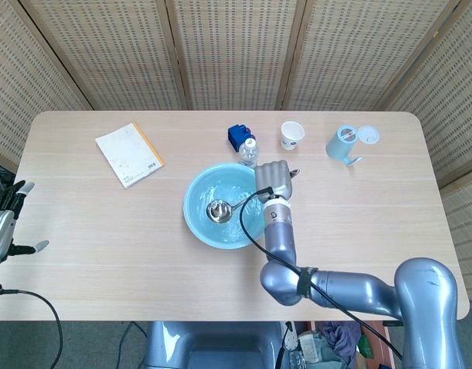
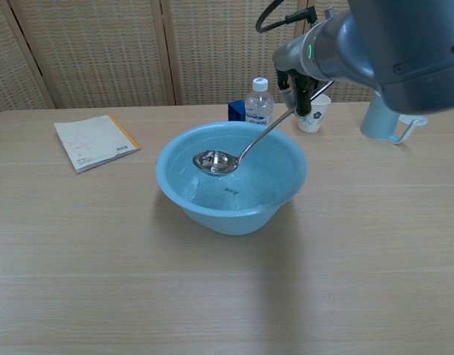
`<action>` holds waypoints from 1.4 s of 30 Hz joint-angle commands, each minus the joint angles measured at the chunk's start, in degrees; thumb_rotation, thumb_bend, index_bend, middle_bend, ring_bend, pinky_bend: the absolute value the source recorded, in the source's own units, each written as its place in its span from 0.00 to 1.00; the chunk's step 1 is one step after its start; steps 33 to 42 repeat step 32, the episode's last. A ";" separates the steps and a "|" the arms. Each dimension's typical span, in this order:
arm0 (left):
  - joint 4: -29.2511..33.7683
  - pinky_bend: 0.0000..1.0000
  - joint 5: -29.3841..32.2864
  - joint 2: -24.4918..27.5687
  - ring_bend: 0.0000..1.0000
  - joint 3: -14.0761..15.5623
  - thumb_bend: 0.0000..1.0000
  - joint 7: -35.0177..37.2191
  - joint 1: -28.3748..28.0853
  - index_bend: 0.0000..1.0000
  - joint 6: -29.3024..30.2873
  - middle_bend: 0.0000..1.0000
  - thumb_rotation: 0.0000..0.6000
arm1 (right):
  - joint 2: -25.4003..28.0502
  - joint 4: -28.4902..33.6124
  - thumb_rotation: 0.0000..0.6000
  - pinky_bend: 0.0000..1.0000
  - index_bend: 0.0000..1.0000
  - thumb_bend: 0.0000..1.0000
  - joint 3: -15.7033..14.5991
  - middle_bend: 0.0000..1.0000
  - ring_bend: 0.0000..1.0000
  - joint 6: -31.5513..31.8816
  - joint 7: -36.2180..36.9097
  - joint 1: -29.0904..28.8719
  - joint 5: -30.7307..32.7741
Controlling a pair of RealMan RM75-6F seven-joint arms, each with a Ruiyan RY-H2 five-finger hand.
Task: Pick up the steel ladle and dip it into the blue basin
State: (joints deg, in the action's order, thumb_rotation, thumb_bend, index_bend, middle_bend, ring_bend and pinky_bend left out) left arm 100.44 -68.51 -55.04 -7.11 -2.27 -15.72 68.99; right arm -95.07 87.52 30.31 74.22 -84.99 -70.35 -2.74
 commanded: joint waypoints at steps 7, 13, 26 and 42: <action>-0.22 0.00 0.26 -0.06 0.00 -0.01 0.00 0.04 -0.08 0.00 -0.23 0.00 1.00 | 0.90 0.24 1.00 1.00 0.75 0.88 -1.20 0.95 0.94 1.10 2.42 -0.93 -2.55; -0.18 0.00 0.23 -0.09 0.00 0.07 0.00 -0.08 -0.06 0.00 -0.22 0.00 1.00 | 1.18 -0.29 1.00 1.00 0.75 0.88 -2.26 0.95 0.94 2.15 3.58 -1.51 -4.01; -0.04 0.00 -0.12 -0.03 0.00 0.18 0.00 0.09 -0.03 0.00 -0.14 0.00 1.00 | 1.24 -1.01 1.00 1.00 0.75 0.88 -4.96 0.95 0.94 3.94 7.14 -1.45 -9.90; 0.03 0.00 -0.29 -0.01 0.00 0.23 0.00 0.07 0.03 0.00 0.00 0.00 1.00 | 0.89 -1.43 1.00 1.00 0.75 0.88 -6.10 0.95 0.94 4.44 8.13 -1.31 -11.55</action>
